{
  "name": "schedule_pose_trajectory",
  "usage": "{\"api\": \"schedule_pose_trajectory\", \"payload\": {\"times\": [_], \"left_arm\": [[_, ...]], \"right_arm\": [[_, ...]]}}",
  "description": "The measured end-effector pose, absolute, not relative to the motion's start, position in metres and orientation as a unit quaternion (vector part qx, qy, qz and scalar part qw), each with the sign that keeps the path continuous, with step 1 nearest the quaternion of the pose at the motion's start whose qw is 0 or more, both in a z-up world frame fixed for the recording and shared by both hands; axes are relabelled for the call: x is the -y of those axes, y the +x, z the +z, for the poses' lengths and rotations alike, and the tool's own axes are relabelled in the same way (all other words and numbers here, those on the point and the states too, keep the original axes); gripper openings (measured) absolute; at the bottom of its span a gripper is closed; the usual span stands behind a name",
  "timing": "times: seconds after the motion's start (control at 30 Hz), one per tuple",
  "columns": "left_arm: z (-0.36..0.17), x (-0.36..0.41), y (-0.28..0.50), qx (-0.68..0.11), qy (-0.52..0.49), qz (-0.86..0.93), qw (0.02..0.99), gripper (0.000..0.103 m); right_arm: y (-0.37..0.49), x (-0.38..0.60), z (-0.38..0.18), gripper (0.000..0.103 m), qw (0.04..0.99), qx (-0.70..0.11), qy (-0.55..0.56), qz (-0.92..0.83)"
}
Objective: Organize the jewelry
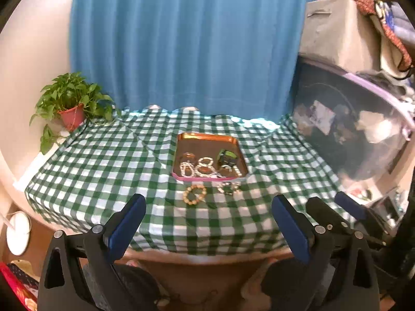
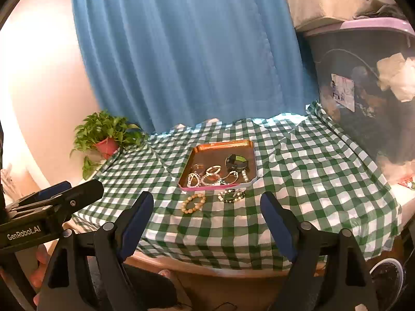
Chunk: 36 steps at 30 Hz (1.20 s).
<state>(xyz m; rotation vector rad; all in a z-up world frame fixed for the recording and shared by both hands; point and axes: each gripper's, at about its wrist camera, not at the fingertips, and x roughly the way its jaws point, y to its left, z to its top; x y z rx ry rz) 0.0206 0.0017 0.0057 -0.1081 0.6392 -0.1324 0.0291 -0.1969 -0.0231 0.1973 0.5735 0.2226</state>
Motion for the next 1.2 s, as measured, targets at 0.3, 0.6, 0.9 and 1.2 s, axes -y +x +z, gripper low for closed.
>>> {"api": "schedule_pose_trajectory", "payload": {"times": [0.3, 0.6, 0.9, 1.2], "left_arm": [[0.033, 0.000, -0.014, -0.280, -0.032, -0.075, 0.957, 0.100], [0.014, 0.013, -0.002, -0.290, 0.002, -0.066, 0.955, 0.101], [-0.029, -0.002, 0.039, -0.332, -0.032, -0.109, 0.936, 0.101], [-0.066, 0.001, 0.075, -0.358, -0.024, -0.088, 0.929, 0.103]], "right_arm": [[-0.020, 0.164, 0.018, 0.097, 0.961, -0.252, 0.027, 0.110], [-0.015, 0.166, 0.002, 0.097, 0.959, -0.259, 0.041, 0.105], [0.011, 0.161, -0.030, 0.097, 0.954, -0.279, 0.028, 0.105], [0.046, 0.159, -0.071, 0.097, 0.943, -0.310, 0.039, 0.118]]}}
